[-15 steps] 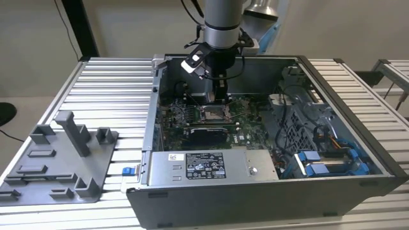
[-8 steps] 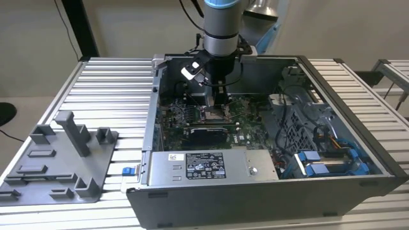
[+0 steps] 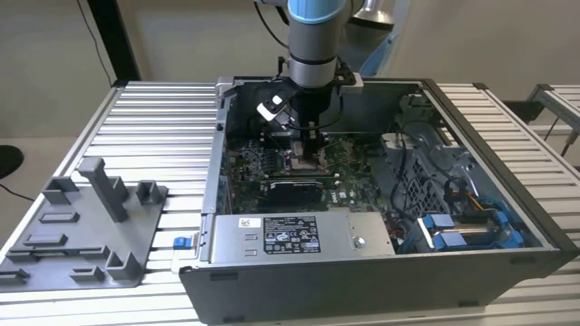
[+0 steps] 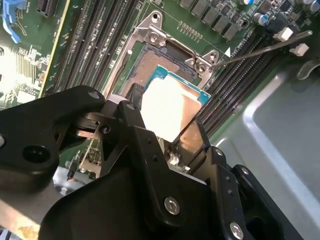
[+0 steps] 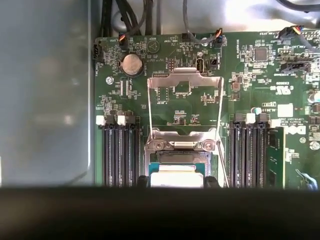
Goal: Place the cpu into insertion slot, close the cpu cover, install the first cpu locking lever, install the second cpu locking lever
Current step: 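Close the cpu cover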
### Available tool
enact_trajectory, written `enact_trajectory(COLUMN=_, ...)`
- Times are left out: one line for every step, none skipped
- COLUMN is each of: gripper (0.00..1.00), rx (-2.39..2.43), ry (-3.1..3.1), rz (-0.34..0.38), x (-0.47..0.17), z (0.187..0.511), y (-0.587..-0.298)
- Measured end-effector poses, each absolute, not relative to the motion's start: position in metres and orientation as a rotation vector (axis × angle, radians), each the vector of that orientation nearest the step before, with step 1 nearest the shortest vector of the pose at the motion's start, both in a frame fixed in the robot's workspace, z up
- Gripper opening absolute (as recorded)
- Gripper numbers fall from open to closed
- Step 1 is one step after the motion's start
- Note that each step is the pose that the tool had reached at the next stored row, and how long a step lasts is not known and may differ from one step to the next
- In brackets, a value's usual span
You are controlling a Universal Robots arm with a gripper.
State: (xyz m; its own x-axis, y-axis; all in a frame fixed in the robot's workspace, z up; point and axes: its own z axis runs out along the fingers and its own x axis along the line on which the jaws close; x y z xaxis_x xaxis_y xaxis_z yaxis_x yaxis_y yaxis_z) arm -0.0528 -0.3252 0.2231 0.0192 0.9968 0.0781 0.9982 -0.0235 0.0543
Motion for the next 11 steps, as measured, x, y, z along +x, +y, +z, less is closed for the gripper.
enact_trajectory(gripper=0.00, rx=-2.231, ry=-2.184, rz=-0.147, x=-0.0528, z=0.2215, y=-0.3252)
enact_trajectory(gripper=0.00, rx=-2.231, ry=-2.184, rz=-0.147, x=-0.0528, z=0.2207, y=-0.3253)
enact_trajectory(gripper=0.00, rx=-2.231, ry=-2.184, rz=-0.147, x=-0.0527, z=0.2202, y=-0.3257)
enact_trajectory(gripper=0.00, rx=-2.231, ry=-2.184, rz=-0.147, x=-0.0528, z=0.2195, y=-0.3259)
enact_trajectory(gripper=0.00, rx=-2.231, ry=-2.184, rz=-0.147, x=-0.0528, z=0.2187, y=-0.3262)
enact_trajectory(gripper=0.00, rx=-2.231, ry=-2.184, rz=-0.147, x=-0.0528, z=0.2177, y=-0.3266)
enact_trajectory(gripper=0.00, rx=-2.231, ry=-2.184, rz=-0.147, x=-0.0528, z=0.2165, y=-0.3269)
enact_trajectory(gripper=0.00, rx=-2.231, ry=-2.184, rz=-0.147, x=-0.0528, z=0.2151, y=-0.3270)
enact_trajectory(gripper=0.00, rx=-2.231, ry=-2.184, rz=-0.147, x=-0.0528, z=0.2139, y=-0.3271)
enact_trajectory(gripper=0.00, rx=-2.231, ry=-2.184, rz=-0.147, x=-0.0528, z=0.2130, y=-0.3271)
enact_trajectory(gripper=0.00, rx=-2.231, ry=-2.184, rz=-0.147, x=-0.0527, z=0.2123, y=-0.3272)
